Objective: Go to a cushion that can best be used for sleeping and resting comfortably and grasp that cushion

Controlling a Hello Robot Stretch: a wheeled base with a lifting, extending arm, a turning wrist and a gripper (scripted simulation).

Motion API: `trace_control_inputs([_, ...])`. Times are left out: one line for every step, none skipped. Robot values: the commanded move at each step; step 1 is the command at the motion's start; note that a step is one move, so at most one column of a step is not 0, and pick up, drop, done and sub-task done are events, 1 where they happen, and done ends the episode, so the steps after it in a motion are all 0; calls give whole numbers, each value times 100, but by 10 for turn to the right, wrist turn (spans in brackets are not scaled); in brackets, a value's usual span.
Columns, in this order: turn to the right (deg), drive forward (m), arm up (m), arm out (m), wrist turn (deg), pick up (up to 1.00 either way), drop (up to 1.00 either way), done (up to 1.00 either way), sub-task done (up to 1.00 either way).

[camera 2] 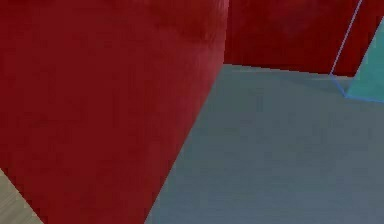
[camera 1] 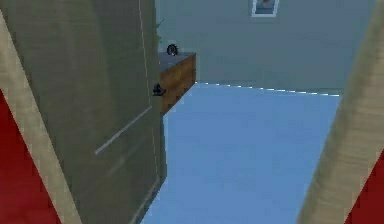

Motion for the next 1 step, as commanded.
trace_control_inputs([-60, 0, 0, 0, 0, 0, 0, 0, 0])
